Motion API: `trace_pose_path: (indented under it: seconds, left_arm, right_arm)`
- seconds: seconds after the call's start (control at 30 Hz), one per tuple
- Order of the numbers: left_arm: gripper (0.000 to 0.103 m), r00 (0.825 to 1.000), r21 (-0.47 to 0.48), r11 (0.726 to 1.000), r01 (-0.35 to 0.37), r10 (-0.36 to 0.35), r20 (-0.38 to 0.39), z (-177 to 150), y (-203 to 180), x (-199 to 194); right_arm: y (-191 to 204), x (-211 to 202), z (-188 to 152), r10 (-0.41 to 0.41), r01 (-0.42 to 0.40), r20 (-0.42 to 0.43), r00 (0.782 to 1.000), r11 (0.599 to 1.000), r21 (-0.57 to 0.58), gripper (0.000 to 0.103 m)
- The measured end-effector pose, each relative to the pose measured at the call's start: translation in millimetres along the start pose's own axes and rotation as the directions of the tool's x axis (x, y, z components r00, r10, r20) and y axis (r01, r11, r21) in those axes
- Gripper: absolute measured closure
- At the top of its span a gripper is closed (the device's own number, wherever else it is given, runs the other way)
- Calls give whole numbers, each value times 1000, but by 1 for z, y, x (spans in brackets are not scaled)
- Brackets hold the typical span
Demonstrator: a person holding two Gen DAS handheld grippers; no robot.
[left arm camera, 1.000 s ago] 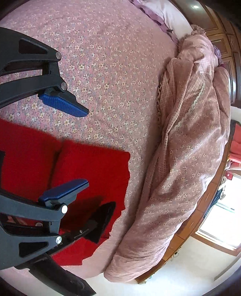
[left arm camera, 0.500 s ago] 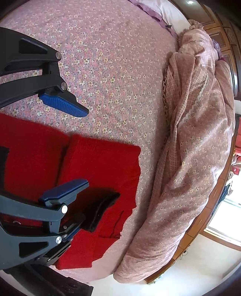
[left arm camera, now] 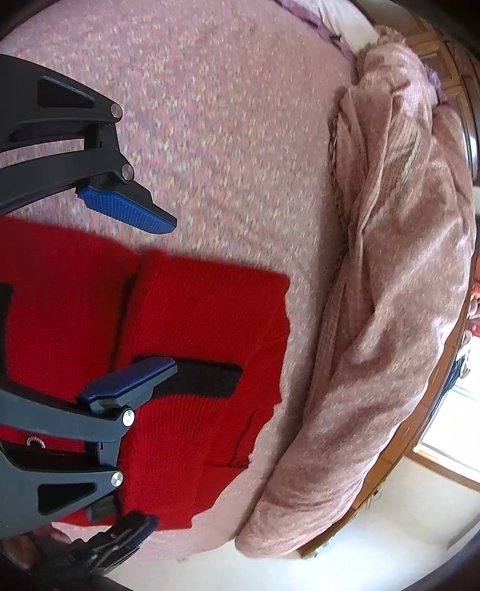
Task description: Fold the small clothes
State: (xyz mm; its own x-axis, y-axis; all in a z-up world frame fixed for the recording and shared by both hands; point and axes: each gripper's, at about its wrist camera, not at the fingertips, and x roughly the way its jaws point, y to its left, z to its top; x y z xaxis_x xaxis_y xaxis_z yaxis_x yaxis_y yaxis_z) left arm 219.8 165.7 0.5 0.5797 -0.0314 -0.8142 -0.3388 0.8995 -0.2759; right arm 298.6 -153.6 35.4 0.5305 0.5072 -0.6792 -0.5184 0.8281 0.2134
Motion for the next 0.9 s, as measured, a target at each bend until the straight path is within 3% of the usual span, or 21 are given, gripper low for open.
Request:
trace_pose_path:
  seconds: [0.1, 0.17, 0.2, 0.33, 0.43, 0.57, 0.7, 0.8, 0.87, 0.9]
  left_arm:
    - [39, 997, 8, 997, 80, -80, -8, -4, -8, 6]
    - [39, 992, 21, 992, 126, -125, -8, -6, -14, 9]
    - [39, 991, 30, 990, 137, -136, -9, -7, -16, 10]
    - [39, 992, 77, 989, 129, -129, -6, -10, -27, 15]
    - [39, 995, 95, 991, 99, -98, -13, -10, -28, 20]
    - [39, 997, 75, 995, 72, -70, -35, -8, -21, 28]
    - [39, 998, 52, 997, 63, -63, -16, -6, -9, 19]
    - [39, 998, 51, 997, 60, -60, 5, -10, -1, 2]
    - [39, 998, 55, 997, 57, -58, 8, -17, 5, -9]
    - [39, 998, 56, 996, 63, -63, 9, -22, 9, -15]
  right_arm:
    - [-33, -21, -15, -91, 90, -50, 995, 996, -17, 49]
    - [-57, -32, -22, -115, 117, -59, 992, 993, 32, 69]
    - [-71, -34, -24, -109, 113, -61, 992, 991, 74, 73]
    - [-103, -27, -33, -51, 64, -76, 996, 984, 169, 87]
    - [-113, -16, -37, -118, 139, -133, 984, 977, 164, 97]
    - [-122, -9, -41, -197, 228, -175, 965, 958, 174, 97]
    - [-120, -28, -42, -194, 210, -100, 976, 959, 192, 96]
    - [-107, -51, -46, -189, 196, -57, 980, 965, 177, 82]
    - [-99, -67, -53, -185, 188, -36, 982, 967, 170, 60]
    - [-96, -75, -58, -190, 191, -20, 982, 966, 173, 54]
